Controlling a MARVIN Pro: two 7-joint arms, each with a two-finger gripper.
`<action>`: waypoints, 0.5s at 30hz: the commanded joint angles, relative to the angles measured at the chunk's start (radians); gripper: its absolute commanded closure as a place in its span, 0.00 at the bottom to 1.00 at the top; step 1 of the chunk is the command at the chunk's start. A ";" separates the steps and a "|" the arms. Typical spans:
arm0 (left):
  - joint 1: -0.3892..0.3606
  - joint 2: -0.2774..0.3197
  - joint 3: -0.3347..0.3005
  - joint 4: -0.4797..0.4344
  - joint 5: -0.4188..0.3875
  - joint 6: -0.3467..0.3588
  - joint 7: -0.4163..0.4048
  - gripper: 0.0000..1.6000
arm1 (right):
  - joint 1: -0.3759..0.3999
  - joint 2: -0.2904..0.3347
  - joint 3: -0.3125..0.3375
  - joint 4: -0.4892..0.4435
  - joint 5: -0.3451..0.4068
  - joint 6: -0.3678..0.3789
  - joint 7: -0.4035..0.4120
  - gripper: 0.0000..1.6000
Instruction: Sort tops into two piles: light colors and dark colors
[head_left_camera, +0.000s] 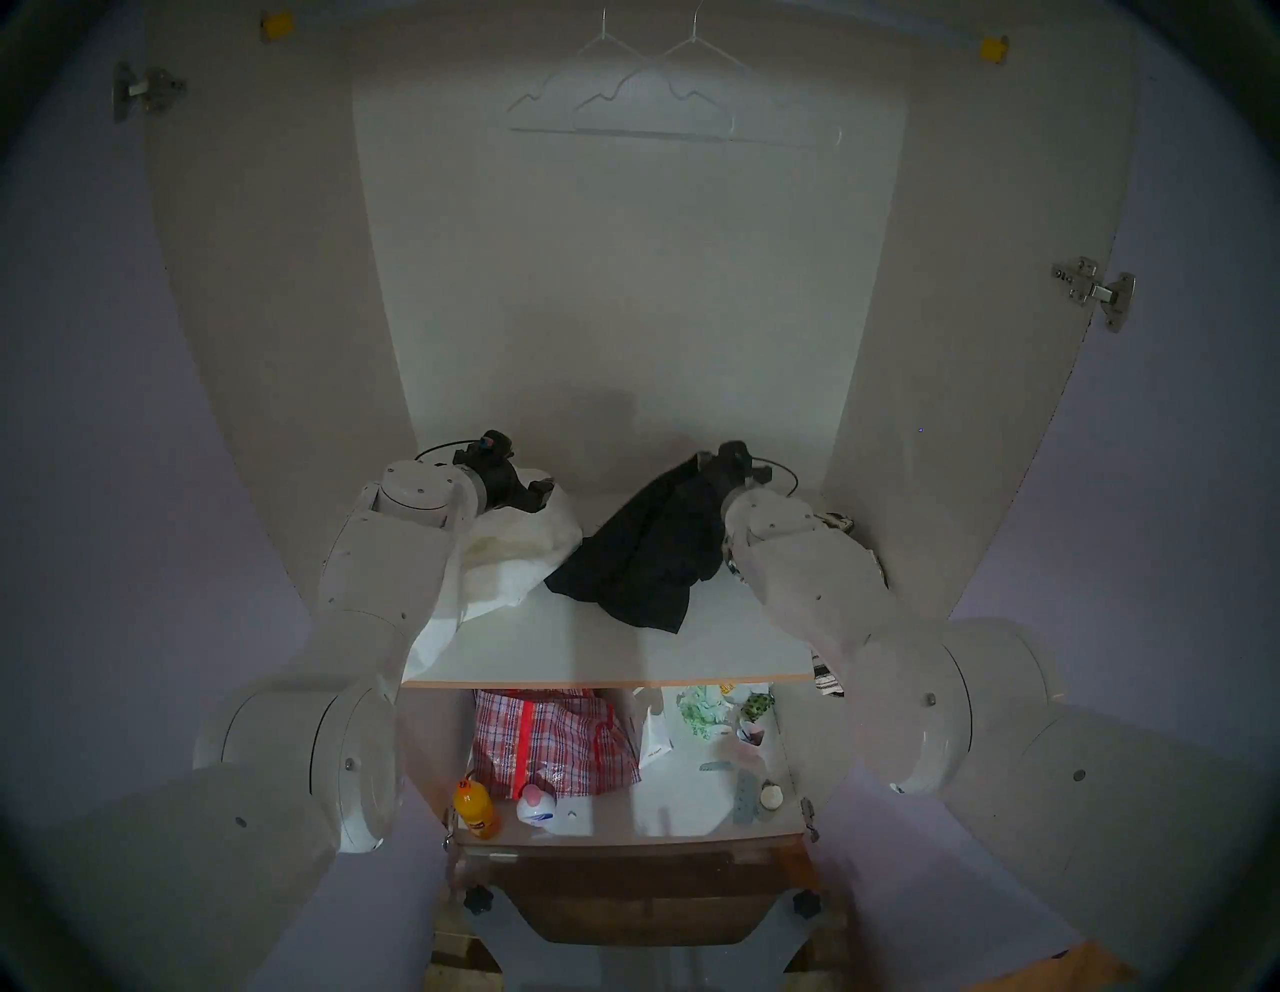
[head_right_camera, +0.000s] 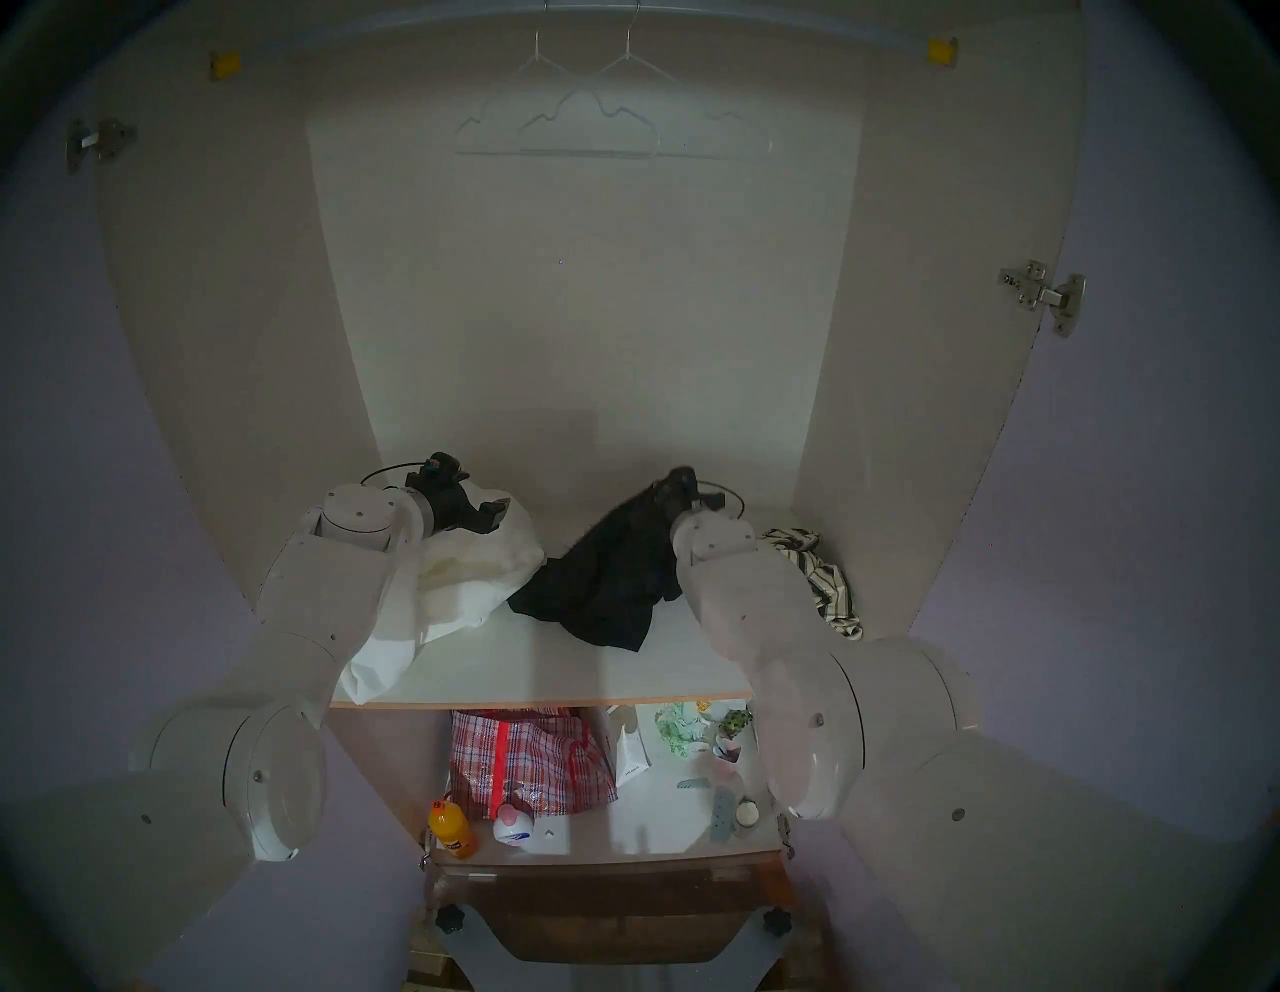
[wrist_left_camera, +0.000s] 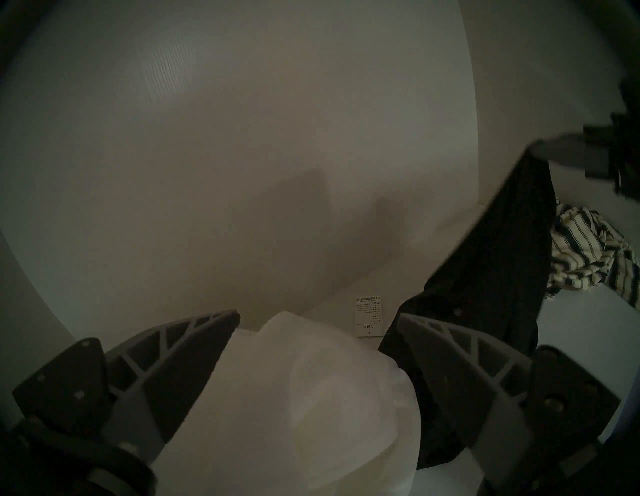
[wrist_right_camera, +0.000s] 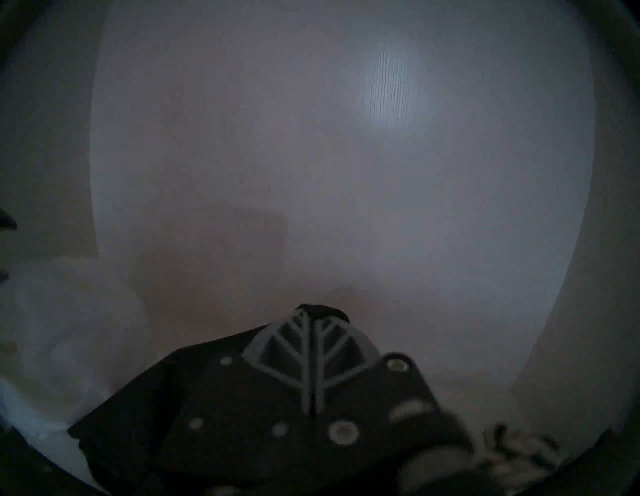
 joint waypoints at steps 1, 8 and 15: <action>-0.035 -0.001 -0.004 -0.027 -0.007 -0.005 -0.002 0.00 | 0.044 -0.003 -0.015 -0.091 -0.024 -0.013 -0.050 1.00; -0.035 -0.001 -0.004 -0.026 -0.006 -0.005 -0.001 0.00 | 0.112 -0.012 -0.028 -0.160 -0.050 0.014 -0.102 1.00; -0.036 -0.002 -0.004 -0.027 -0.007 -0.005 -0.002 0.00 | 0.215 -0.025 -0.049 -0.192 -0.087 0.084 -0.163 1.00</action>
